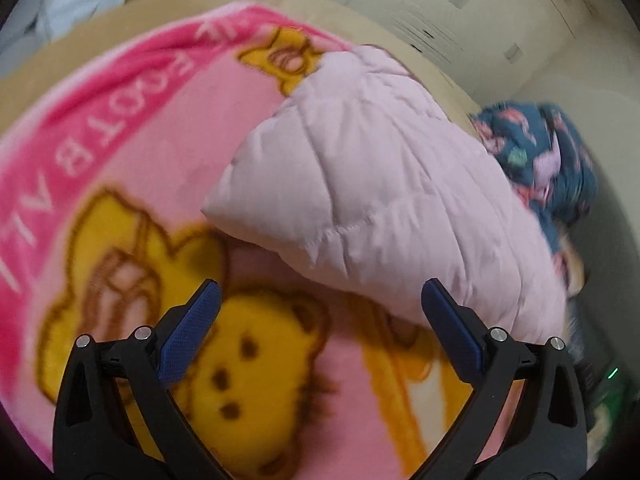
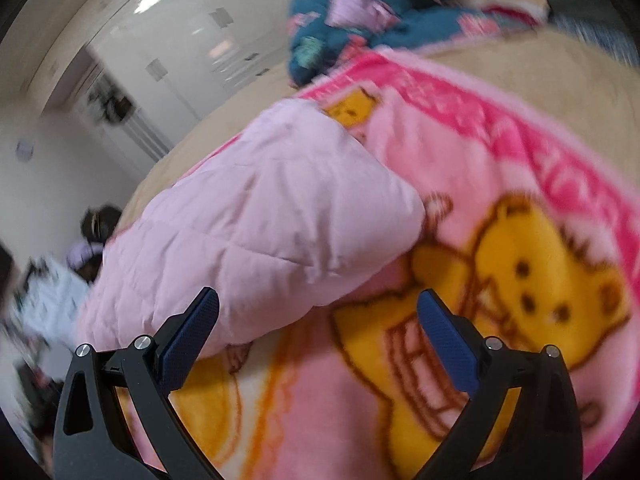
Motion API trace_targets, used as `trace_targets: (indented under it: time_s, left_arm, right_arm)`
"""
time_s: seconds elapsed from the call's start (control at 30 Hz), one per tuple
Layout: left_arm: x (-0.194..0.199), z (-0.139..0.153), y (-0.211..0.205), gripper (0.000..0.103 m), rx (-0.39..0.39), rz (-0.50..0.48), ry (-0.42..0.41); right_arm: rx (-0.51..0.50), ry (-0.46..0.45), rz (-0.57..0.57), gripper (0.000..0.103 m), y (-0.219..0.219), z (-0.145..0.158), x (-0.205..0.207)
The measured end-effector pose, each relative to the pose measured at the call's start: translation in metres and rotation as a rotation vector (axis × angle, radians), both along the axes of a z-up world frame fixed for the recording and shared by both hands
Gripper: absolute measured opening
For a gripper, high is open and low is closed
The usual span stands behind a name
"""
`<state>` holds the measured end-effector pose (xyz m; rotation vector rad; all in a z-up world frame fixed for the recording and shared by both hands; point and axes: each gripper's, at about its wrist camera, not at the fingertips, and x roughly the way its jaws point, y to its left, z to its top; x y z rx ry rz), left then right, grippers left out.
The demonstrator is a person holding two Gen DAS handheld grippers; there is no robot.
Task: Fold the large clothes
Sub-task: 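Lift and roll the folded jacket over with both tools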
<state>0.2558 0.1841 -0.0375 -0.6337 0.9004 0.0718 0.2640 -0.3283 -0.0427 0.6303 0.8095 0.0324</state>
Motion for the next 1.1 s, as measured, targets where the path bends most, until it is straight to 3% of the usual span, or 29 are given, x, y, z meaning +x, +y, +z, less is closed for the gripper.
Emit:
trace_targets:
  time_s: [0.17, 0.3, 0.6, 1.1]
  left_arm:
    - [0.017, -0.01, 0.009, 0.094, -0.098, 0.064, -0.004]
    - [0.027, -0.022, 0.019, 0.094, -0.173, 0.114, -0.01]
    - [0.054, -0.042, 0.026, 0.095, -0.267, 0.188, -0.03]
    - [0.073, -0.052, 0.023, 0.095, -0.254, 0.224, -0.093]
  right_arm:
    - [0.147, 0.036, -0.061, 0.099, -0.006, -0.022, 0.019]
    - [0.208, 0.039, -0.079, 0.099, -0.007, -0.03, 0.034]
    - [0.231, 0.042, -0.062, 0.099, -0.003, -0.039, 0.063]
    - [0.21, 0.007, -0.009, 0.099, 0.0, -0.049, 0.091]
